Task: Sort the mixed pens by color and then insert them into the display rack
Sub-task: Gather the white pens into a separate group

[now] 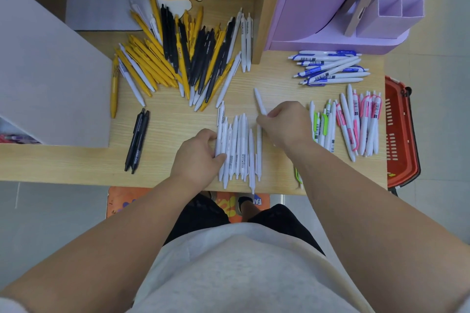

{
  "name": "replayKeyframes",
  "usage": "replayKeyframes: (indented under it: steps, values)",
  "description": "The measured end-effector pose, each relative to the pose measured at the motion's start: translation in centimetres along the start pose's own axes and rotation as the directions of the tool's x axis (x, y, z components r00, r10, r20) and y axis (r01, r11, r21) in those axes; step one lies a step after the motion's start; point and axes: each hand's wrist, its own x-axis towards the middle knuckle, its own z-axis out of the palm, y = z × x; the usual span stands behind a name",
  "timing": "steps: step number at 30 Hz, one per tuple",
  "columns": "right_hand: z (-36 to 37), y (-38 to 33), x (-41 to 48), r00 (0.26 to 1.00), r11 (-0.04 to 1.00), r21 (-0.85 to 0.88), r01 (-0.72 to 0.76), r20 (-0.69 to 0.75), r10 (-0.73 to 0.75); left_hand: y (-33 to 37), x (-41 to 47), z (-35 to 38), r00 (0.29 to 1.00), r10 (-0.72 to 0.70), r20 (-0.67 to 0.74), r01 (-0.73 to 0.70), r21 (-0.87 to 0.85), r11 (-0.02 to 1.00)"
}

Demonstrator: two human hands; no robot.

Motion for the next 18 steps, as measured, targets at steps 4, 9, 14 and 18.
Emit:
replayKeyframes:
  steps: [4,9,14,18]
  values:
    - [-1.7,1.1,-0.8,0.996,0.949,0.302,-0.086,0.002,0.09,-0.1,0.1,0.0,1.0,0.0,-0.005,0.0,-0.015,1.0]
    - [0.0,2.4,-4.0,0.984,0.997,0.075,-0.029,0.179,0.015,-0.4,-0.1,0.3,1.0,-0.008,-0.015,0.008,-0.041,0.999]
    - [2.2,3.4,-5.0,0.965,0.98,-0.095,0.176,0.212,-0.153,-0.4,-0.2,0.3,1.0,-0.001,-0.012,0.0,-0.03,1.0]
    - [1.7,3.5,-4.3,0.979,0.975,-0.126,0.181,0.112,-0.168,-0.2,0.0,0.4,0.998,0.013,-0.059,-0.013,-0.007,1.0]
